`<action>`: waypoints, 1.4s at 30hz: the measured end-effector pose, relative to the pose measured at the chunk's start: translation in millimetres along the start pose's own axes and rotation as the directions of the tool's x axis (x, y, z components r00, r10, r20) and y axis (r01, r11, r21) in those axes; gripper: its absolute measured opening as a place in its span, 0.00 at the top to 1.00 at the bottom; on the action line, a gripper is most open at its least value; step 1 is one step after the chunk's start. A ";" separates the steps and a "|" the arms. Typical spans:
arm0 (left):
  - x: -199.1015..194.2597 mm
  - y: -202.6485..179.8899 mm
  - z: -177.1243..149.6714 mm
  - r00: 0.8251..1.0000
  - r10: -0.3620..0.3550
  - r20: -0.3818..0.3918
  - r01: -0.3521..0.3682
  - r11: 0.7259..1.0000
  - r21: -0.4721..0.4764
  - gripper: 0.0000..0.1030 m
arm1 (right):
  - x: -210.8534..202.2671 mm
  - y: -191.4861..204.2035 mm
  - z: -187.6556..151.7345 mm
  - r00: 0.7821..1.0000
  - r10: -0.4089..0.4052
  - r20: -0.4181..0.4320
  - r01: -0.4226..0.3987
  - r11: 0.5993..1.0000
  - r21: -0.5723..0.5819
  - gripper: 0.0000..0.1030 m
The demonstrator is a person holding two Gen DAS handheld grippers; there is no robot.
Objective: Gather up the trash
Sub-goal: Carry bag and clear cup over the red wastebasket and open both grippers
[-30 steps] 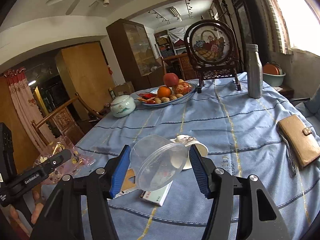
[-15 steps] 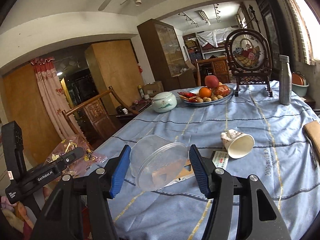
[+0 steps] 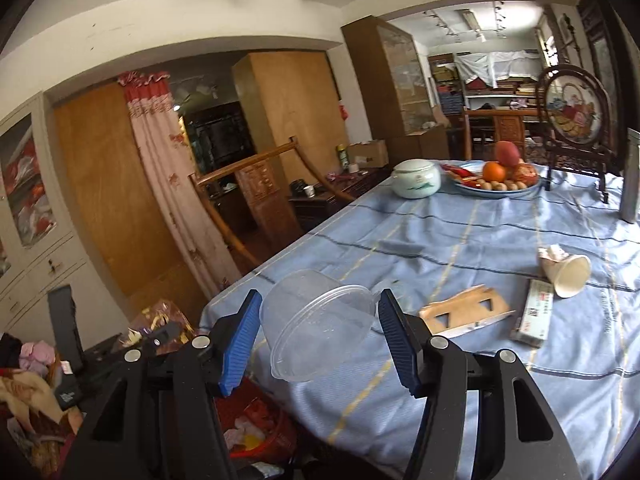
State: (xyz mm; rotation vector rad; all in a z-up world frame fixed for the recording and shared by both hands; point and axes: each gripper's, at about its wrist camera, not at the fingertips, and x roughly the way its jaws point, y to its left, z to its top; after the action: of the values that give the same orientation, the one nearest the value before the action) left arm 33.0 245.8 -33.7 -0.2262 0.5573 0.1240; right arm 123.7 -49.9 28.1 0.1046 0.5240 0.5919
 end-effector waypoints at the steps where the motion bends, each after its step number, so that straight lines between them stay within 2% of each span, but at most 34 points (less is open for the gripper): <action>1: 2.5 12.9 -7.0 1.000 0.008 -0.017 -0.008 1.000 -0.013 0.55 | 4.6 10.2 -1.9 1.000 0.004 -0.011 -0.004 1.000 -0.014 0.42; 6: 40.2 59.9 -40.9 0.985 0.027 -0.171 -0.038 0.997 -0.067 0.53 | 36.5 53.0 -7.7 0.995 0.036 -0.091 -0.043 0.996 -0.079 0.42; 7: 46.7 67.1 -48.7 0.980 0.016 -0.201 -0.033 0.996 -0.084 0.43 | 42.3 59.9 -8.6 0.994 0.043 -0.104 -0.052 0.995 -0.089 0.42; 8: 52.2 72.6 -55.2 0.974 0.010 -0.226 -0.033 0.994 -0.100 0.24 | 48.5 67.0 -9.9 0.992 0.051 -0.118 -0.062 0.993 -0.098 0.42; 10: 61.0 89.6 -69.1 0.964 0.024 -0.264 -0.065 0.987 -0.146 0.09 | 62.4 79.4 -13.8 0.987 0.067 -0.148 -0.085 0.990 -0.115 0.42; 14: 65.6 119.9 -76.3 0.954 0.058 -0.294 -0.126 0.968 -0.215 0.09 | 86.6 107.1 -26.2 0.971 0.101 -0.219 -0.136 0.980 -0.149 0.42; 18: 52.8 139.4 -70.1 0.956 0.149 -0.253 -0.209 0.950 -0.231 0.09 | 108.0 132.9 -40.8 0.949 0.128 -0.288 -0.183 0.967 -0.175 0.42; 22: 31.9 154.0 -66.1 0.946 0.251 -0.205 -0.293 0.934 -0.205 0.09 | 131.8 157.5 -54.5 0.924 0.150 -0.351 -0.229 0.954 -0.195 0.42; 27: 19.8 163.1 -60.4 0.945 0.271 -0.182 -0.308 0.925 -0.221 0.09 | 162.6 179.1 -72.0 0.905 0.131 -0.404 -0.241 0.942 -0.235 0.41; 29: 18.0 164.4 -59.4 0.945 0.274 -0.177 -0.310 0.924 -0.224 0.09 | 172.8 179.4 -77.2 0.901 0.113 -0.420 -0.229 0.944 -0.237 0.32; 30: 17.7 164.0 -59.4 0.944 0.278 -0.176 -0.313 0.923 -0.222 0.09 | 175.2 178.4 -78.9 0.899 0.114 -0.423 -0.227 0.947 -0.227 0.24; 32: 17.6 163.2 -58.2 0.942 0.290 -0.171 -0.323 0.922 -0.212 0.09 | 174.3 172.9 -78.4 0.892 0.139 -0.431 -0.242 0.950 -0.195 0.22; 42: 20.5 150.0 -48.4 0.941 0.301 -0.154 -0.327 0.926 -0.187 0.09 | 148.3 147.1 -63.4 0.925 0.133 -0.355 -0.201 0.966 -0.161 0.18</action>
State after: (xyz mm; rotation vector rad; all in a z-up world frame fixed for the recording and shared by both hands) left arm -1.1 380.2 -111.4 -0.3511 0.7020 0.4864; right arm 122.1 151.3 -56.7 -0.1444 0.7967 0.8339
